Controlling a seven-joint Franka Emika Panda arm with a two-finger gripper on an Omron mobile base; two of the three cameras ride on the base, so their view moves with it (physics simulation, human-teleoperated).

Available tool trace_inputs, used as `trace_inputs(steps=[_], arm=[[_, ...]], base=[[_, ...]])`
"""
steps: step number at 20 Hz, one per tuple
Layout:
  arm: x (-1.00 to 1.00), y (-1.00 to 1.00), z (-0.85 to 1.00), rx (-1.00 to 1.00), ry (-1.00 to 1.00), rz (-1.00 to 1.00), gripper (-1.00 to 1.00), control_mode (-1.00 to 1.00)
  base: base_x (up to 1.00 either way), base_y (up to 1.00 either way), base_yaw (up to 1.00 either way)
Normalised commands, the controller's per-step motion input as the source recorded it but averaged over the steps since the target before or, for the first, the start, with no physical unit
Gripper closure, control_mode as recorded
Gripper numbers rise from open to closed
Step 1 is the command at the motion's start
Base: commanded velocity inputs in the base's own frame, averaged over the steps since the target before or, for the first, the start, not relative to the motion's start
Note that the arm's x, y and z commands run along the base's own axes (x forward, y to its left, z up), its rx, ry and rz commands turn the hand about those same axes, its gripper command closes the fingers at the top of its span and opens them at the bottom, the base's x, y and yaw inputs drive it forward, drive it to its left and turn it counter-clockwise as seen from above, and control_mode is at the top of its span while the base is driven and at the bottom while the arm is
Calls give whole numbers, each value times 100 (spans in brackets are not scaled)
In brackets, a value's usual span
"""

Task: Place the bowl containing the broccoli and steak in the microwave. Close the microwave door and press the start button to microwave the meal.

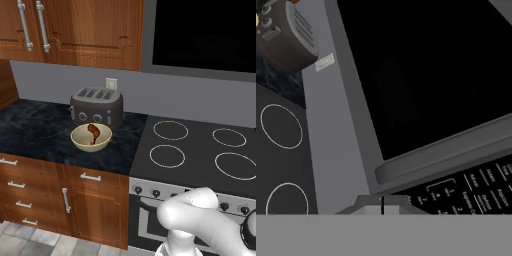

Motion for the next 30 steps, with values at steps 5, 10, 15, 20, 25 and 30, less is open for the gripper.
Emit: trace_inputs(steps=[5,10,15,20,25,30], arm=[[15,0,0,16,-15,0,100,-100],[22,0,0,10,-5,0,100,-100],[26,-6,0,1,1,0,100,-100],[24,-29,0,2,3,0,100,-100],[19,-30,0,2,1,0,100,-100],[16,-14,0,0,0,0,100,-100]], base=[[0,0,0],[0,0,0],[0,0,0],[0,0,0],[0,0,0],[0,0,0]])
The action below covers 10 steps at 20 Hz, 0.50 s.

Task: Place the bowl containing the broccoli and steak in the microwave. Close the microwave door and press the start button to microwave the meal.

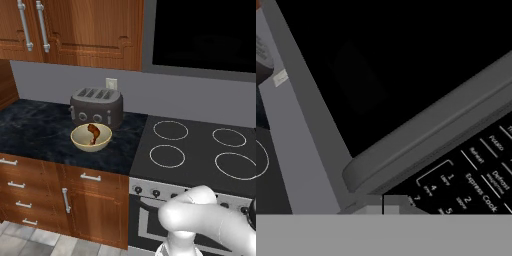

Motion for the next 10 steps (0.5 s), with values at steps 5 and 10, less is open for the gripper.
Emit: trace_inputs(steps=[5,10], arm=[[12,0,-1,0,0,1,100,-100],[17,-2,-4,0,0,1,100,-100]], base=[[0,0,0],[0,0,0]])
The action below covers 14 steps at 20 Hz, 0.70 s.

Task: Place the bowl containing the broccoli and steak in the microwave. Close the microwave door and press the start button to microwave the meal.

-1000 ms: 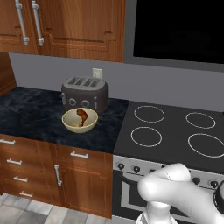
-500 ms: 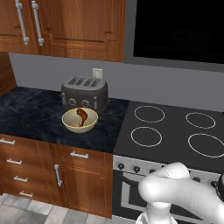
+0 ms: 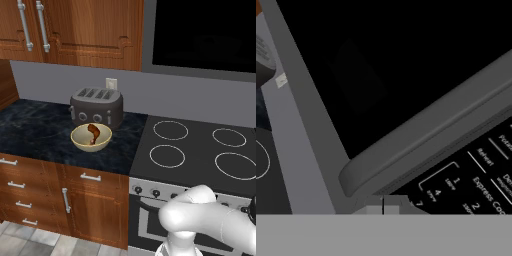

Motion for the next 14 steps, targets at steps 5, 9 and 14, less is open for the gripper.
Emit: trace_inputs(steps=[5,9,14], arm=[[19,-12,-8,0,0,1,100,-100],[16,-16,-8,0,0,0,100,-100],[16,-16,-3,0,0,0,100,-100]], base=[[0,0,0],[0,0,0],[0,0,0]])
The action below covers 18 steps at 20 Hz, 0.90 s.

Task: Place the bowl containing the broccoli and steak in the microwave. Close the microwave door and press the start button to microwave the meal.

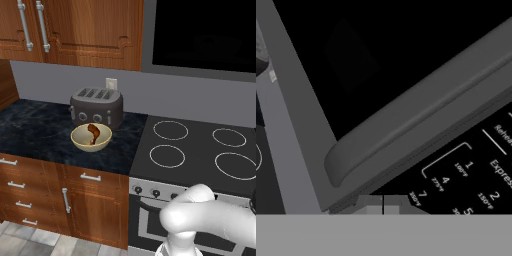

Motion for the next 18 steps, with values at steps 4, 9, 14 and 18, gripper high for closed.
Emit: trace_inputs(steps=[4,9,14,18], arm=[[18,-17,0,0,0,0,100,-100],[15,-20,-1,0,0,0,100,-100],[14,-13,-8,0,0,0,100,-100],[16,-1,-10,0,0,0,100,-100]], base=[[0,0,0],[0,0,0],[0,0,0],[0,0,0]])
